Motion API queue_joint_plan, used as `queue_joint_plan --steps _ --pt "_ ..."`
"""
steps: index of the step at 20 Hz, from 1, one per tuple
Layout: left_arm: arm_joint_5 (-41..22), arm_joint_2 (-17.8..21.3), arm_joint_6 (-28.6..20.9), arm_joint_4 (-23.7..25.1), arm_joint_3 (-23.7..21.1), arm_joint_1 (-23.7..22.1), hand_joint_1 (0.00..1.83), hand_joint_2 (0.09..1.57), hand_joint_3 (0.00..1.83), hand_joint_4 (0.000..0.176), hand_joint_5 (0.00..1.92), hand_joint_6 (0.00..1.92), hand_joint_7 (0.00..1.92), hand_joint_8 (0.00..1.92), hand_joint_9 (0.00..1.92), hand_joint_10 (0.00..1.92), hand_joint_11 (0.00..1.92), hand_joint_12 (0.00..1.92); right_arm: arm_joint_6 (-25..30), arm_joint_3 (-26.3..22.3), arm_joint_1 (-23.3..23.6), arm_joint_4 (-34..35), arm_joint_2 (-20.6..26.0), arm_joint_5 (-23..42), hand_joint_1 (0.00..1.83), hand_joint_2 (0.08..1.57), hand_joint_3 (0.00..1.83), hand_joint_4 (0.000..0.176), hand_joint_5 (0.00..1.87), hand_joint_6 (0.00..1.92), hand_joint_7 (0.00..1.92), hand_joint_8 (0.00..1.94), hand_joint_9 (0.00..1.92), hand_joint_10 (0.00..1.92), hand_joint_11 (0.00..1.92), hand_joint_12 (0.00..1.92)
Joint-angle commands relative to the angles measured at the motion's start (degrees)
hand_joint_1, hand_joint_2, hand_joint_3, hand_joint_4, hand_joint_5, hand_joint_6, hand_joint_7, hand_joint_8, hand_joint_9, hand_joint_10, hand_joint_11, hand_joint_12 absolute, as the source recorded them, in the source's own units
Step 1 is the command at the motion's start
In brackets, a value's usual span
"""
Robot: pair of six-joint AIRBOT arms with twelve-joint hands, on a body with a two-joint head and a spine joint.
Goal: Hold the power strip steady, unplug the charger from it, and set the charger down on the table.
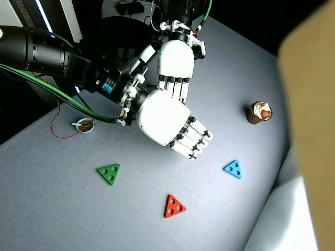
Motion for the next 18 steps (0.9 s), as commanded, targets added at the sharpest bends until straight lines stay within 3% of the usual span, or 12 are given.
queue_joint_plan --steps 1,5,7,8,9,10,14,18 --pt "-1.12 0.11 0.05 -0.26 0.21 -0.12 0.09 0.95 0.00 0.000 0.14 0.00 0.13 0.00 0.11 0.00 0.10 0.05 0.54 0.22 0.15 -3.85 0.34 3.70 0.98 1.07 0.00 0.000 0.50 0.01 0.55 0.01 0.54 0.01 0.21 0.75" --pt "-1.12 0.11 0.05 -0.34 0.25 -0.13 0.07 0.96 0.00 0.000 0.18 0.01 0.17 0.01 0.14 0.01 0.09 0.04 0.66 0.64 0.14 -3.85 0.22 3.83 1.06 1.06 0.00 0.000 0.76 0.01 0.81 0.01 0.81 0.01 0.44 0.86" --pt "-1.10 0.14 0.05 -0.34 0.25 -0.14 0.06 0.95 0.00 0.000 0.18 0.01 0.18 0.01 0.14 0.01 0.08 0.04 0.72 0.68 0.08 -3.85 0.35 4.03 1.10 1.05 0.00 0.000 0.90 0.01 0.96 0.01 0.97 0.02 0.63 0.81" --pt "-1.10 0.14 0.05 -0.29 0.24 -0.14 0.06 0.95 0.00 0.000 0.17 0.00 0.17 0.00 0.14 0.00 0.09 0.04 0.74 0.64 0.03 -3.85 0.47 4.03 1.22 1.04 0.00 0.000 1.05 0.62 1.20 0.41 1.14 0.05 0.81 0.73" --pt "-1.14 0.09 0.05 -0.22 0.22 -0.15 0.07 0.95 0.00 0.000 0.17 0.00 0.17 0.00 0.14 0.00 0.09 0.04 0.74 0.63 0.02 -3.85 0.58 4.03 1.24 1.06 0.00 0.000 1.05 0.77 1.17 0.67 1.22 0.05 0.89 0.70" --pt "-1.17 0.06 0.05 -0.23 0.20 -0.15 0.07 0.96 0.00 0.000 0.17 0.00 0.16 0.00 0.13 0.00 0.08 0.03 0.74 0.64 0.02 -3.85 0.69 4.03 1.24 1.07 0.00 0.000 1.03 0.83 1.16 0.75 1.29 0.05 0.93 0.72" --pt "-1.17 0.06 0.06 -0.14 0.15 -0.12 0.05 0.96 0.00 0.000 0.17 0.00 0.16 0.00 0.13 0.00 0.08 0.03 0.98 -0.02 -0.08 -6.25 1.59 4.85 1.25 1.07 0.00 0.000 1.03 0.81 1.18 0.75 1.34 0.02 0.88 0.94" --pt "-1.16 0.06 0.06 -0.18 0.13 -0.11 0.07 0.96 0.00 0.000 0.18 0.00 0.17 0.00 0.13 0.00 0.09 0.03 1.33 -0.91 -0.14 -11.18 2.90 6.08 1.25 1.06 0.00 0.000 1.04 0.80 1.20 0.69 1.33 0.00 0.88 0.90"
